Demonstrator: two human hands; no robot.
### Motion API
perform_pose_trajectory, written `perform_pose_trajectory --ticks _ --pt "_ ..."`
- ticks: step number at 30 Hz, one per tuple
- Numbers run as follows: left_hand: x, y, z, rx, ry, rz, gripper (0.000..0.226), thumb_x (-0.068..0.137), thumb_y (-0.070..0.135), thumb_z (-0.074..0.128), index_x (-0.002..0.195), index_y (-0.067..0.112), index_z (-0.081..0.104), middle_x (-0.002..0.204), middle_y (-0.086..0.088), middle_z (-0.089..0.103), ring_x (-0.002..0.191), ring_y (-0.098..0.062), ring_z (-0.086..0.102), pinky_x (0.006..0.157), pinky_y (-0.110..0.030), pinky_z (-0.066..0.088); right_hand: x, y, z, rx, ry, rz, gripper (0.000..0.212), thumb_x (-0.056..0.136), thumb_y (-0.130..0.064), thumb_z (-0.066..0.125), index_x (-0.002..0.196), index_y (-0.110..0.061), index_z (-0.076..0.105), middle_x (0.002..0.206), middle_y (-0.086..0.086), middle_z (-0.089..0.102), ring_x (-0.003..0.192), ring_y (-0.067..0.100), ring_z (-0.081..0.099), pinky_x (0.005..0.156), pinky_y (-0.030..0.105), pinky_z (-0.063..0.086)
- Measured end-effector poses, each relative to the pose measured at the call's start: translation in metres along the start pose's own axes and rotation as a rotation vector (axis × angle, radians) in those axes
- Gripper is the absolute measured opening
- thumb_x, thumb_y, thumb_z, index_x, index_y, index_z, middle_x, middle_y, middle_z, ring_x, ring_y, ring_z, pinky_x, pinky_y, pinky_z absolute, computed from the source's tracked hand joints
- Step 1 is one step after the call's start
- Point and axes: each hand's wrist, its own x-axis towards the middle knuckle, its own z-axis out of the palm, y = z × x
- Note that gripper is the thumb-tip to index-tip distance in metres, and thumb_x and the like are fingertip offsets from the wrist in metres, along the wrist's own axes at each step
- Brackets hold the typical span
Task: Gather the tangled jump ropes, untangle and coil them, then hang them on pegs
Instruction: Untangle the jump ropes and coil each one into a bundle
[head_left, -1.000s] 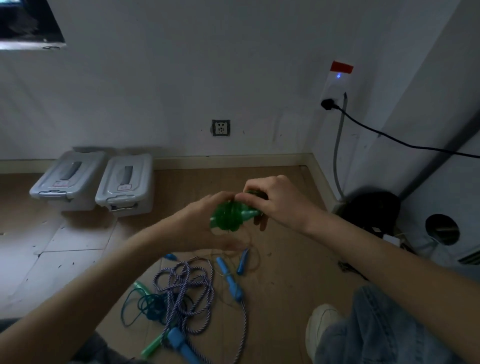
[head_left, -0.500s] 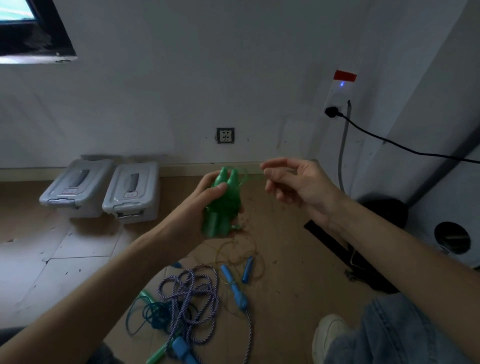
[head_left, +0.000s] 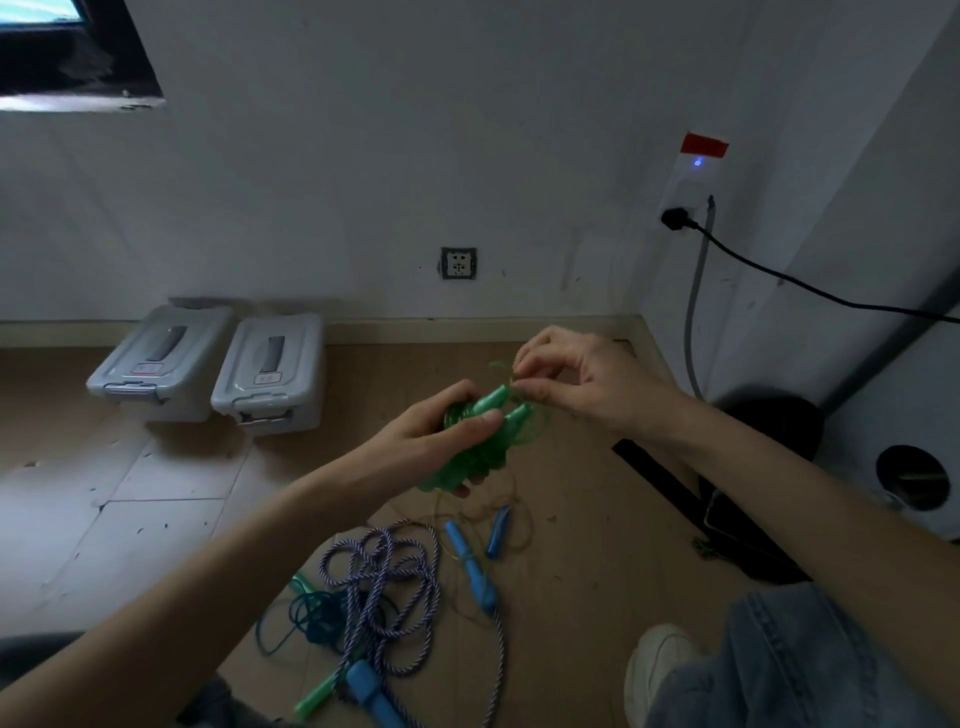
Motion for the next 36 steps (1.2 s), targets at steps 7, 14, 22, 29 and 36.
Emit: perform_pose_trajectory --ticks 7,14,22,29,36 --pt "0.001 0.003 0.001 0.000 0.023 0.018 0.051 0.074 0.045 0.051 0.112 0.011 0.051 0.095 -0.010 0.063 0.071 -0.009 0.064 0.063 -0.019 0.053 -0.003 -0.004 -0.002 0.502 0.003 0.049 0.021 0.088 -0.008 0.057 0.098 -0.020 0.071 0.060 -0.005 0.062 0.044 0.003 0.047 0.039 0.014 0.036" --pt "0.002 0.001 0.001 -0.011 0.046 0.055 0.049 0.077 0.045 0.047 0.107 0.008 0.050 0.090 -0.010 0.063 0.068 -0.010 0.063 0.060 -0.019 0.052 -0.004 -0.004 0.000 0.294 -0.100 0.121 0.026 0.092 -0.006 0.051 0.089 -0.026 0.067 0.061 -0.011 0.058 0.050 0.002 0.048 0.047 0.016 0.040" --pt "0.004 -0.011 -0.011 -0.073 0.038 -0.037 0.048 0.076 0.049 0.051 0.107 0.011 0.051 0.087 -0.007 0.064 0.068 -0.012 0.065 0.059 -0.022 0.052 -0.004 0.002 -0.016 0.833 -0.059 0.248 0.019 0.089 -0.007 0.047 0.080 -0.014 0.063 0.108 0.010 0.069 0.065 0.007 0.050 0.055 0.016 0.042" --pt "0.007 -0.016 -0.032 -0.267 0.035 -0.170 0.043 0.078 0.054 0.052 0.107 0.024 0.058 0.087 -0.005 0.068 0.072 -0.015 0.065 0.064 -0.030 0.053 -0.007 0.008 -0.017 0.991 -0.173 0.254 0.017 0.084 -0.009 0.056 0.074 -0.016 0.068 0.123 0.021 0.059 0.100 0.019 0.062 0.080 0.024 0.052" --pt "0.006 -0.016 -0.015 -0.127 -0.094 -0.100 0.039 0.082 0.047 0.052 0.104 0.015 0.054 0.086 -0.002 0.069 0.075 -0.017 0.064 0.066 -0.028 0.054 0.000 0.012 -0.005 1.135 -0.095 0.360 0.012 0.089 -0.020 0.049 0.082 -0.014 0.057 0.083 0.004 0.069 0.090 0.020 0.064 0.081 0.035 0.054"
